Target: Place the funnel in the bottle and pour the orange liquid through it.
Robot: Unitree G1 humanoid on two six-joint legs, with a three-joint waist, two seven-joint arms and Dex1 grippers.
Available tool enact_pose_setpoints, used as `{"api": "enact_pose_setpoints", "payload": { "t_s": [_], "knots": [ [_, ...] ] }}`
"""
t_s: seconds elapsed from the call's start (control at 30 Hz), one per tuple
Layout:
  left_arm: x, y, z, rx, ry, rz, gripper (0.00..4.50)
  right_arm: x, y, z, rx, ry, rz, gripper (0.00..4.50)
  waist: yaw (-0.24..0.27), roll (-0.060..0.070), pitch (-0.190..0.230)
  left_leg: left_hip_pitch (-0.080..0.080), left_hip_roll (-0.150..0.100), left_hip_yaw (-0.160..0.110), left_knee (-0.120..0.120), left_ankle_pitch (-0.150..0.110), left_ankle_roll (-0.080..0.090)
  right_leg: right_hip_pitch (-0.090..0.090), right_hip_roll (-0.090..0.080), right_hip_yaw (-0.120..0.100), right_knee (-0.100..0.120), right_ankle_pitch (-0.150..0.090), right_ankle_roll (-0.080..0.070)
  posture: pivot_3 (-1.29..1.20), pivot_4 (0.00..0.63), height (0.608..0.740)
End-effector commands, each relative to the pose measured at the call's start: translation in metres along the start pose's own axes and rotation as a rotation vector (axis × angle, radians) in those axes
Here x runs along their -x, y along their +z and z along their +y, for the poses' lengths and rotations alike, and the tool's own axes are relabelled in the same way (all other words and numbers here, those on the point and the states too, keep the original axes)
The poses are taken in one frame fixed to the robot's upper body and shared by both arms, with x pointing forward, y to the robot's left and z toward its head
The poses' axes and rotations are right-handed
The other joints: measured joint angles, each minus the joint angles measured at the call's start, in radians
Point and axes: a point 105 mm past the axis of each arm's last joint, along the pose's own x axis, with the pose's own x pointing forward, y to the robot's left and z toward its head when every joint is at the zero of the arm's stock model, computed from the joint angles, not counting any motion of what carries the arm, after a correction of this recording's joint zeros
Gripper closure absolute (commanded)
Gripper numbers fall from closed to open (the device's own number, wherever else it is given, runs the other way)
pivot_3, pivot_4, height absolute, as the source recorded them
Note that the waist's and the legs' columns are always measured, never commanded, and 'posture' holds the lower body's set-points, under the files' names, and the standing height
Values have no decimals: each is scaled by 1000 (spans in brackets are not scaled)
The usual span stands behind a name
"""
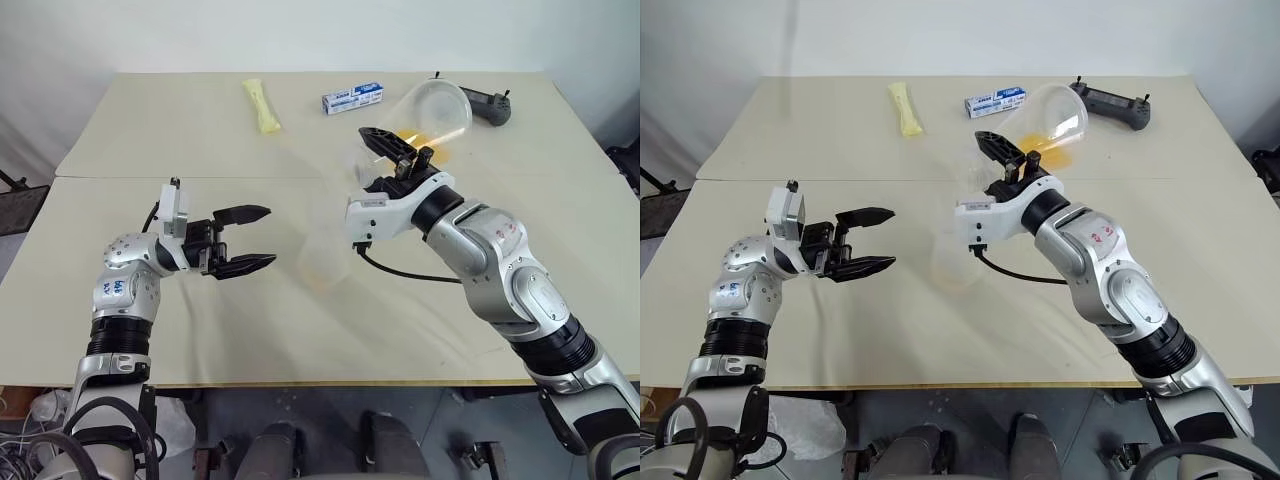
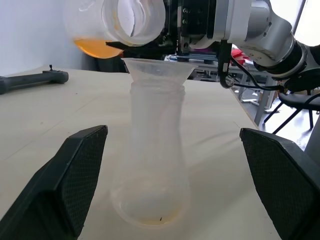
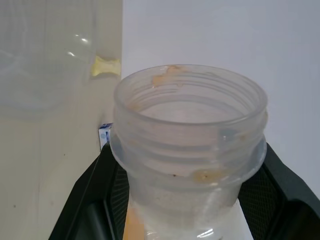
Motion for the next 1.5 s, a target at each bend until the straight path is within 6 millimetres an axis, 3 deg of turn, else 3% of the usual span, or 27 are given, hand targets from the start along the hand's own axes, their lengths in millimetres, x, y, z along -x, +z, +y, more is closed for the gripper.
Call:
{"api": "enact_pose_setpoints", "payload": {
  "t_s": [0.03, 1.5],
  "knots": [
    [0, 9, -2, -40, -7, -26, 0, 2, 3, -21, 54, -91, -18, 2024, 0, 0, 0, 0, 0, 0, 0, 0, 0, 0, 0, 0, 0, 0, 0, 0, 150, 740],
    [-1, 16, 3, -47, 13, -67, 0, -1, 2, -20, 332, -137, -119, 2024, -21, 0, 0, 0, 0, 0, -1, 0, 0, 0, 0, 0, 0, 0, 0, 0, 150, 740]
  ]
}}
